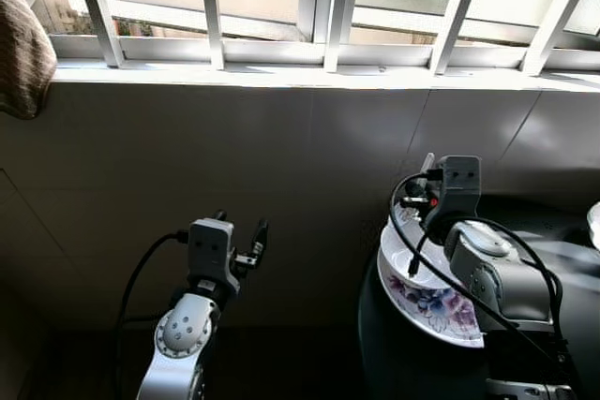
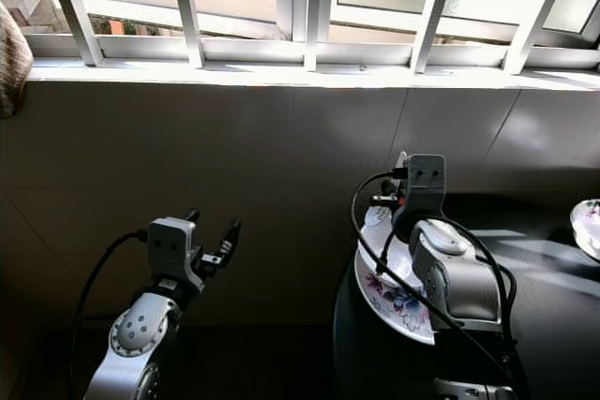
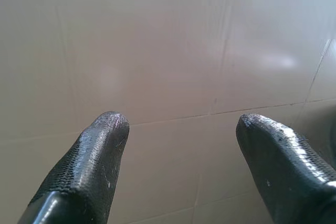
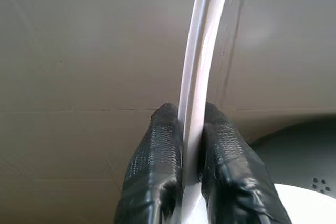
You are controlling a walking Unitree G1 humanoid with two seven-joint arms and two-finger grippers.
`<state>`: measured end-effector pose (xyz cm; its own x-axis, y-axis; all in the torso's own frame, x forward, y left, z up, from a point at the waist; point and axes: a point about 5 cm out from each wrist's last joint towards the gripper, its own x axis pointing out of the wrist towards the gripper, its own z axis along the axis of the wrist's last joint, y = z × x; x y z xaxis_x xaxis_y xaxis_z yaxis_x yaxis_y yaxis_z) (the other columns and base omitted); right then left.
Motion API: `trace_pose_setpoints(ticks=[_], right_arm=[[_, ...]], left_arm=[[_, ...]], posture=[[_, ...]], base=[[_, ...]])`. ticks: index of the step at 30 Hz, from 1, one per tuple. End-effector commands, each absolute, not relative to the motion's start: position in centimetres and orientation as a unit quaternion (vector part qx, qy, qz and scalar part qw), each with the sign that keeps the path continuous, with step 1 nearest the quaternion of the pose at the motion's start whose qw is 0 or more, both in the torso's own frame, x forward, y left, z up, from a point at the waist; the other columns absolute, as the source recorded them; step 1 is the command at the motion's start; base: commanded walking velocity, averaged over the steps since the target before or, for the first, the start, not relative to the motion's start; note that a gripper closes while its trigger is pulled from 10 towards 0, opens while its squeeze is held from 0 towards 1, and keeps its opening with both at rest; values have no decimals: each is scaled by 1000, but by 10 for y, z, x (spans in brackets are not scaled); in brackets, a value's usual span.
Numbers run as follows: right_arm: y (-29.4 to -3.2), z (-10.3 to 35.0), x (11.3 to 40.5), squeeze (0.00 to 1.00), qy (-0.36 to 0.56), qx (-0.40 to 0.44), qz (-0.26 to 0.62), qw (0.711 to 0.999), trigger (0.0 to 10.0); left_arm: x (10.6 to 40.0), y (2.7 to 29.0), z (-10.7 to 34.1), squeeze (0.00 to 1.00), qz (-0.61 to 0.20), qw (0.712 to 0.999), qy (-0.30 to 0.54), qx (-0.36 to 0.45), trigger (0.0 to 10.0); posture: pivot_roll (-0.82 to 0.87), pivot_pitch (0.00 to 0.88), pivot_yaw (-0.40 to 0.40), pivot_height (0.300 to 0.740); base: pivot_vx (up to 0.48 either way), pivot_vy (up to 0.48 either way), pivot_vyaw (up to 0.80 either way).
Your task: Kitchen organization
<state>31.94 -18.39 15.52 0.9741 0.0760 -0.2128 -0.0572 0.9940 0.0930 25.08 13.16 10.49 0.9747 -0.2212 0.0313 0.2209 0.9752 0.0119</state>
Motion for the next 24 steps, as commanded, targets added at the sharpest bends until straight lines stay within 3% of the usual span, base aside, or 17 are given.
trace_pose_setpoints(ticks=[1, 16, 24], right_arm=[[-178, 165, 319, 0, 85, 51, 46, 994, 0], [-166, 188, 316, 0, 5, 64, 80, 995, 0], [-147, 192, 306, 0, -24, 37, 137, 990, 0]], left_arm=[[251, 135, 106, 0, -107, 994, -19, 9, 10000], [253, 135, 109, 0, -106, 994, -27, 12, 10000], [253, 136, 112, 0, -101, 994, -36, 12, 10000]], posture=[[-4, 0, -58, 740], [-1, 0, -63, 740], [2, 0, -61, 740]], base=[[0, 442, 0], [-33, 427, 0], [-289, 380, 800]])
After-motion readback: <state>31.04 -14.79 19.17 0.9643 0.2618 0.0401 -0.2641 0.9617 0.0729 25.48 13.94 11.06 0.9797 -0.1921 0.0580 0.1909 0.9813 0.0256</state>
